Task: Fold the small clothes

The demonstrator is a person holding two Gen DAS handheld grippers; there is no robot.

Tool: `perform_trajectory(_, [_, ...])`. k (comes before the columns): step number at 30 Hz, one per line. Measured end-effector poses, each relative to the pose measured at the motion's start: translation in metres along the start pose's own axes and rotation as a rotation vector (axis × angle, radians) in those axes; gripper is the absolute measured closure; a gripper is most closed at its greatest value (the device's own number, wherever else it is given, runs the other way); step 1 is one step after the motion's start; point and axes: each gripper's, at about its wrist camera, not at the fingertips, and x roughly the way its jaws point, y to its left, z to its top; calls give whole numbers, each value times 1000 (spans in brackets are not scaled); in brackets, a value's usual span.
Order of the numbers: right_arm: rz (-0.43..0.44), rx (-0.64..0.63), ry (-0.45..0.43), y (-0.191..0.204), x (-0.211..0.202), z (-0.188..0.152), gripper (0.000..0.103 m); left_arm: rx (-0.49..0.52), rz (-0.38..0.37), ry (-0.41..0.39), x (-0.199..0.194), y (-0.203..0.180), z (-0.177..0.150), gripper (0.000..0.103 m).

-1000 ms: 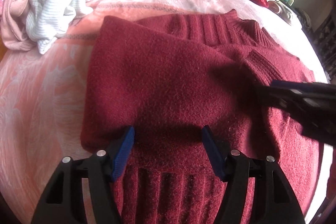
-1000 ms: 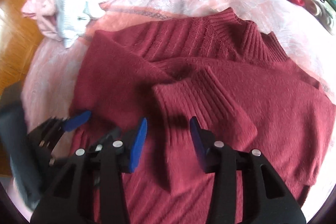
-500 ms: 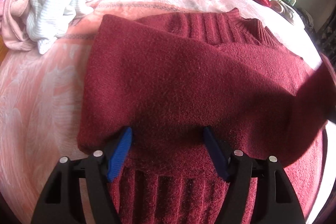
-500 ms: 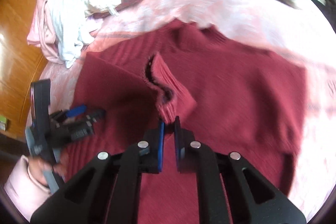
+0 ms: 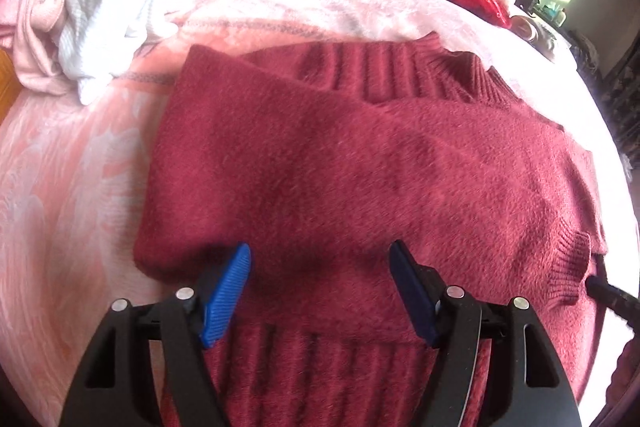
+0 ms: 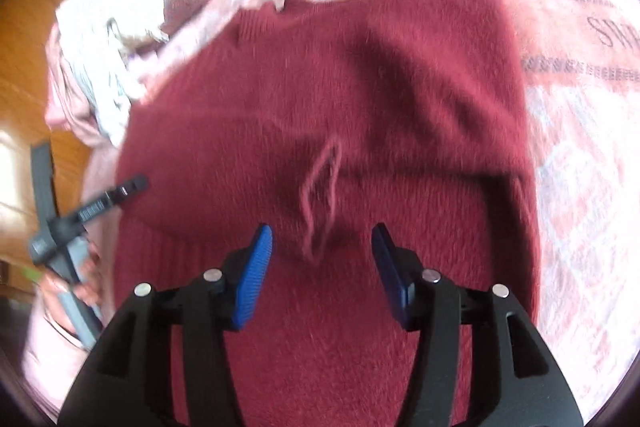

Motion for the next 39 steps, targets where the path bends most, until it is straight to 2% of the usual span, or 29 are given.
perform_trajectory(3, [12, 23, 51, 3, 19, 17, 50, 5, -7, -4, 3, -10, 4, 31])
perform_trajectory(4, [-3, 24, 62, 4, 24, 21, 57, 2, -13, 1, 6, -13, 5, 31])
perform_trajectory(5, [-7, 21, 73, 4, 28, 24, 79, 1, -11, 4, 8, -14, 6, 31])
perform_trajectory(7, [17, 13, 83, 9, 30, 25, 96, 9, 8, 9, 13, -18, 6, 31])
perform_trajectory(10, [-8, -45, 40, 18, 15, 20, 97, 32, 15, -1, 15, -20, 5, 31])
perform_trajectory(15, [-70, -26, 97, 11, 32, 12, 97, 57, 13, 2, 23, -18, 3, 29])
perform_trajectory(22, [-73, -14, 93, 5, 41, 10, 97, 75, 16, 18, 29, -21, 4, 26])
perform_trajectory(24, [-33, 2, 85, 2, 35, 10, 92, 88, 16, 23, 28, -21, 5, 26])
perform_trajectory(25, [-23, 9, 68, 1, 25, 7, 84, 84, 6, 30, 24, -20, 5, 26])
perform_trajectory(27, [-73, -31, 17, 6, -2, -6, 79, 32, -46, 35, 5, -11, 0, 26])
perform_trajectory(29, [-112, -75, -18, 10, -26, -27, 76, -1, -94, 15, -19, 1, -14, 25])
perform_trajectory(31, [-122, -94, -17, 9, -43, -53, 76, 1, -81, -13, -38, 11, -37, 25])
perform_trajectory(36, [-156, -87, 9, 0, -64, -116, 76, 21, 46, 6, -63, 41, -109, 25])
perform_trajectory(39, [-179, -63, 23, -10, -77, -156, 70, 22, 92, 21, -74, 58, -144, 25])
